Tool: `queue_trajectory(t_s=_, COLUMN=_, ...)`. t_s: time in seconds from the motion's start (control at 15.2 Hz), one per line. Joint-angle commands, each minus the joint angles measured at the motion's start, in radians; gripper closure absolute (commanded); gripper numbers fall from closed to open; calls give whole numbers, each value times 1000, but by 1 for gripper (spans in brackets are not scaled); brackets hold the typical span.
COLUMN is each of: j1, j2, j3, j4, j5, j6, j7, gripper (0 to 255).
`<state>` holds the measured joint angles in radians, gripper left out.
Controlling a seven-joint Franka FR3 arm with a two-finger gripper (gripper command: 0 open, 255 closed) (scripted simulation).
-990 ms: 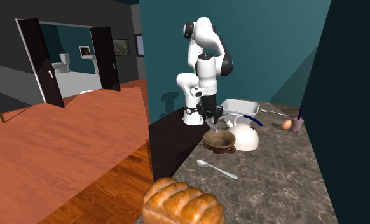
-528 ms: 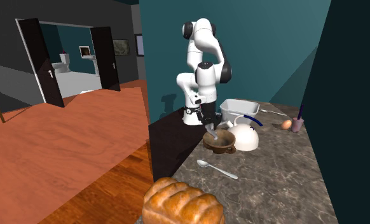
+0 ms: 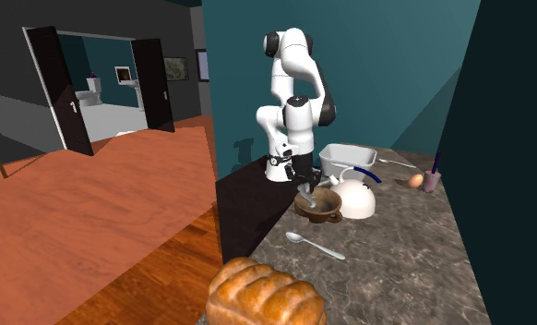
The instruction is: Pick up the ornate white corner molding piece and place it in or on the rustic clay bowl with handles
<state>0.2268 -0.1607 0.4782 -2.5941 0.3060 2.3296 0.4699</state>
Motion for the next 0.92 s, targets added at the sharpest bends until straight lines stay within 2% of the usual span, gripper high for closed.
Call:
queue_trajectory(t_s=0.0, j1=0, j2=0, j3=0, j4=0, j5=0, j6=1, j7=0, gripper=255)
queue_trajectory(t_s=0.07, j1=0, j2=0, j3=0, j4=0, j5=0, j6=1, j7=0, gripper=255)
queue_trajectory(t_s=0.13, j1=0, j2=0, j3=0, j4=0, j5=0, j6=1, j7=0, gripper=0)
queue_trajectory(t_s=0.46, j1=0, j2=0, j3=0, j4=0, j5=0, j6=1, j7=0, gripper=0)
queue_trajectory(t_s=0.73, j1=-7, j2=-92, j3=-28, j4=62, j5=1, j6=-153, j7=-11, gripper=0)
queue_trajectory(t_s=0.86, j1=-7, j2=-92, j3=-28, j4=62, j5=1, j6=-153, j7=-11, gripper=0)
